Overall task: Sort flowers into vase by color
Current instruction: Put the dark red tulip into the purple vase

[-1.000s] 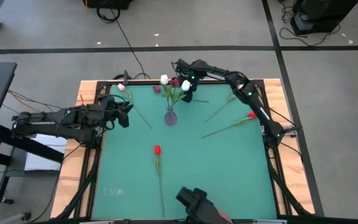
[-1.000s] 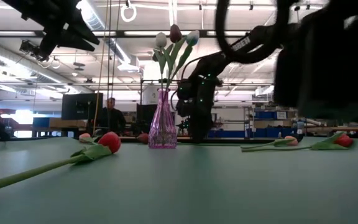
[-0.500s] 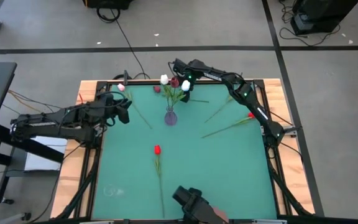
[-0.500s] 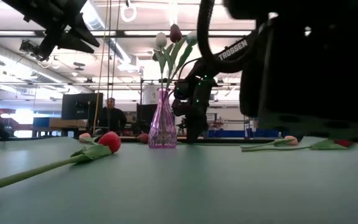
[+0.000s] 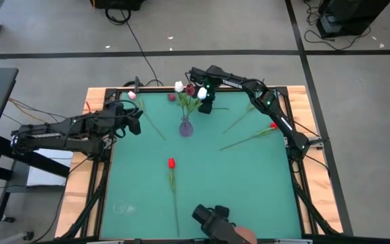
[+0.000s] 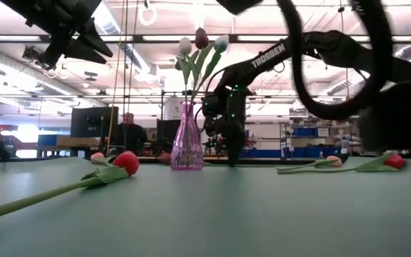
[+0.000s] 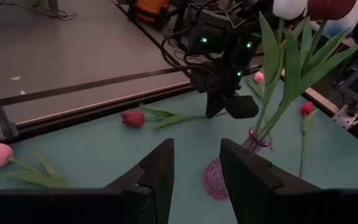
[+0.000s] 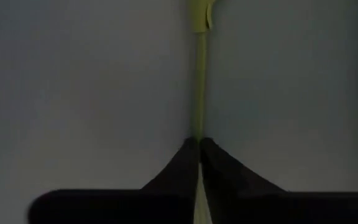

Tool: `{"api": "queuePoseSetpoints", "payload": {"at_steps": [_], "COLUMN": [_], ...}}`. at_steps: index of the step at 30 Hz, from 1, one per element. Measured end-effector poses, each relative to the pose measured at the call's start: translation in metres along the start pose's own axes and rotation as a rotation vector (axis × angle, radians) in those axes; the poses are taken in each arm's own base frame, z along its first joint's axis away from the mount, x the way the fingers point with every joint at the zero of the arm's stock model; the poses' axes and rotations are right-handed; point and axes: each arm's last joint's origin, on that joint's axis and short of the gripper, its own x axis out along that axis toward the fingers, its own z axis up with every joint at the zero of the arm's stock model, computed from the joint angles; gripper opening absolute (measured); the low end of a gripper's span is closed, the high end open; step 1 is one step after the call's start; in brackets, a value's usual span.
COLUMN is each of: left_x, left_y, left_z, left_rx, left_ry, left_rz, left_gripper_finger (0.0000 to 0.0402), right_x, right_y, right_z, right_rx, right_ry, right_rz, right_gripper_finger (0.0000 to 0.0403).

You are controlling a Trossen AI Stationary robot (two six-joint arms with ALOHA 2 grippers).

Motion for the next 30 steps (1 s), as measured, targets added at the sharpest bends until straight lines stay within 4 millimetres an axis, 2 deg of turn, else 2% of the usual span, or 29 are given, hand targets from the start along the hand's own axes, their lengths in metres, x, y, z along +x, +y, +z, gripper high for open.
{"api": "queuePoseSetpoints", "payload": {"at_steps": [2,10,14,19,24,27,30], "left_x": [0.000,0.000,0.000,0.000,0.000,0.000,0.000], "left_y": [0.000,0.002,0.002,0.002,0.002,0.003,0.003], "left_z": [0.000,-0.002,-0.002,-0.003,-0.004,-0.004,-0.004], "left_rx": [0.001,0.017,0.019,0.021,0.027,0.029,0.030], "left_ry": [0.001,0.019,0.026,0.028,0.036,0.038,0.038], "left_rz": [0.001,0.012,0.008,0.010,0.015,0.016,0.015], "left_gripper_finger": [0.0134,0.0134,0.0134,0.0134,0.0134,0.0134,0.0134], "right_x": [0.000,-0.003,-0.003,-0.004,-0.005,-0.002,0.001], "right_y": [0.000,-0.004,-0.008,-0.011,-0.007,-0.002,-0.001], "right_z": [-0.004,-0.023,-0.027,-0.026,-0.019,-0.016,-0.016], "right_rx": [0.011,0.111,0.153,0.169,0.148,0.105,0.082], "right_ry": [0.055,0.205,0.208,0.181,0.150,0.147,0.146], "right_rz": [-0.022,0.036,0.083,0.112,0.016,-0.043,-0.049], "right_gripper_finger": [0.0009,0.0005,0.0008,0.0068,0.0131,0.0134,0.0112]}}
